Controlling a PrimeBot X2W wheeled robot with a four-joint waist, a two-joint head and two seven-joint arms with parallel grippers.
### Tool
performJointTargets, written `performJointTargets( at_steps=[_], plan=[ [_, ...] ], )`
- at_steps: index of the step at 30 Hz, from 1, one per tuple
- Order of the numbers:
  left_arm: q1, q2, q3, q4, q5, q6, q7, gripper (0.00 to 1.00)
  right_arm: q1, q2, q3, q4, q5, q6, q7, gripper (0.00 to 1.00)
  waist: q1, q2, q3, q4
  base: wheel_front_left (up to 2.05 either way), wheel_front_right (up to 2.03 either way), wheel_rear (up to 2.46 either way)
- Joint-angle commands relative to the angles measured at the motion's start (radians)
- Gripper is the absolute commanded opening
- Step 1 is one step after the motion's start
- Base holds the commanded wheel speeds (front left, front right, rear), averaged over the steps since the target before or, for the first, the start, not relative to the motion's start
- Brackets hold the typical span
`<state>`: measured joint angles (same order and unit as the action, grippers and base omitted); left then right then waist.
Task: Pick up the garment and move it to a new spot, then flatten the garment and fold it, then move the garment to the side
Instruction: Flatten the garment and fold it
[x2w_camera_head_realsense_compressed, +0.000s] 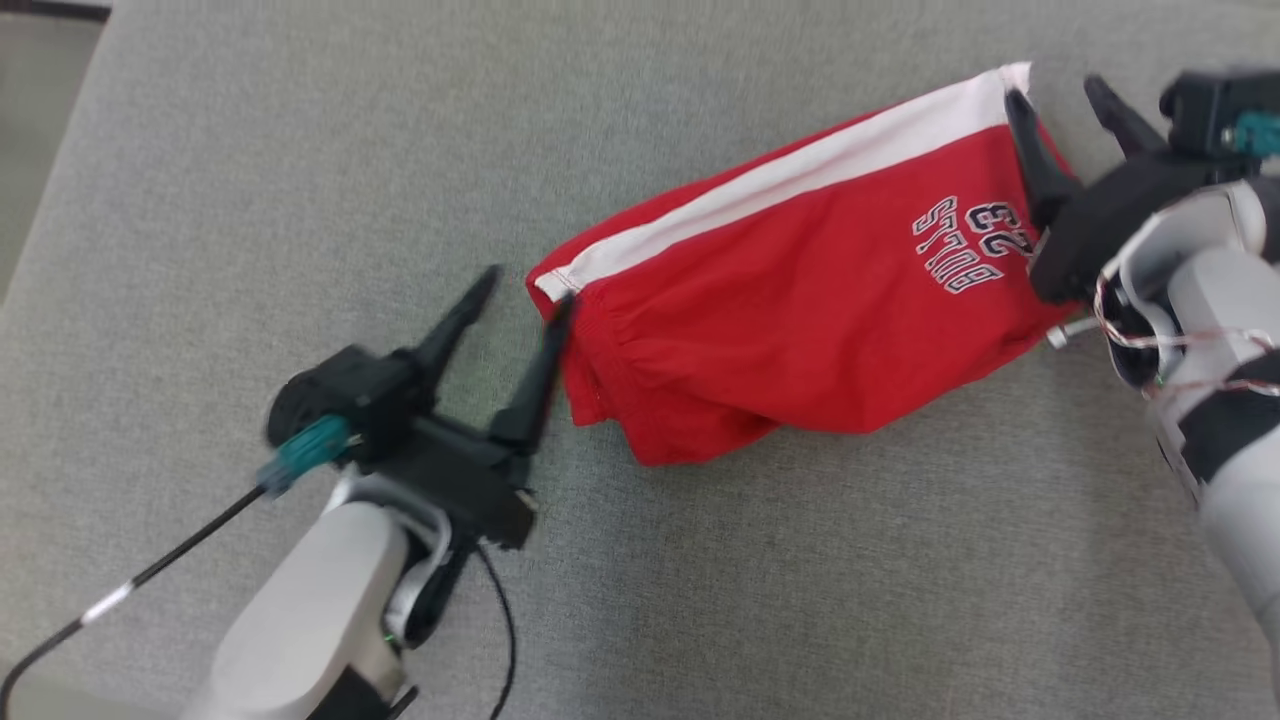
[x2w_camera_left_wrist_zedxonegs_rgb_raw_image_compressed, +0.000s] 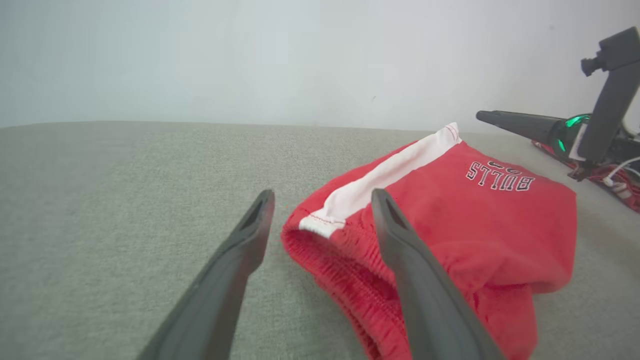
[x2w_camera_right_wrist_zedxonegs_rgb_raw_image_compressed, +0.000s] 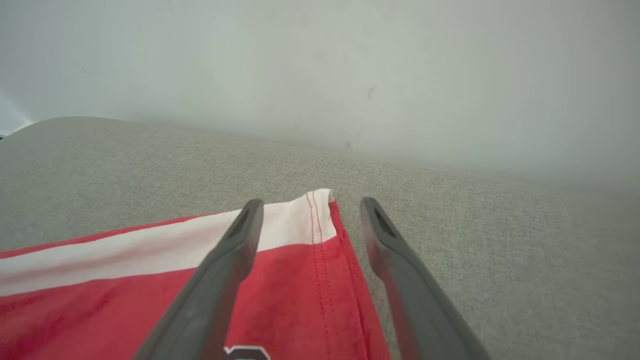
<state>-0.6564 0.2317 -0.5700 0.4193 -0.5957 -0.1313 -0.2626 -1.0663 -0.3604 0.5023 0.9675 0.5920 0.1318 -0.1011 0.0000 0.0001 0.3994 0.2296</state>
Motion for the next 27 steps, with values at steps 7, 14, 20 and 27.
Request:
performJointTargets(
  at_steps=[7, 14, 20, 27],
  plan=[
    [0.152, -0.030, 0.205, -0.114, 0.136, 0.016, -0.003, 1.00, 0.081, -0.058, 0.039, 0.013, 0.066, -0.003, -0.004, 1.00, 0.0000, -0.0001, -0.064, -0.005, 0.00, 0.00, 0.00],
    [0.283, -0.093, 0.384, -0.205, 0.256, 0.014, -0.003, 1.00, 0.107, -0.066, 0.066, 0.054, 0.097, -0.003, 0.026, 1.00, 0.0000, -0.0001, -0.069, 0.011, 0.00, 0.00, 0.00],
    [0.347, -0.136, 0.473, -0.237, 0.330, 0.008, -0.003, 1.00, 0.097, -0.051, 0.086, 0.120, 0.104, -0.003, 0.086, 1.00, 0.0000, -0.0001, -0.061, 0.021, 0.00, 0.00, 0.00],
    [0.384, -0.164, 0.518, -0.246, 0.361, 0.000, -0.003, 1.00, 0.131, -0.019, 0.107, 0.151, 0.147, -0.003, 0.165, 0.00, 0.0000, -0.0001, -0.075, 0.019, 0.00, 0.00, 0.00]
  ],
)
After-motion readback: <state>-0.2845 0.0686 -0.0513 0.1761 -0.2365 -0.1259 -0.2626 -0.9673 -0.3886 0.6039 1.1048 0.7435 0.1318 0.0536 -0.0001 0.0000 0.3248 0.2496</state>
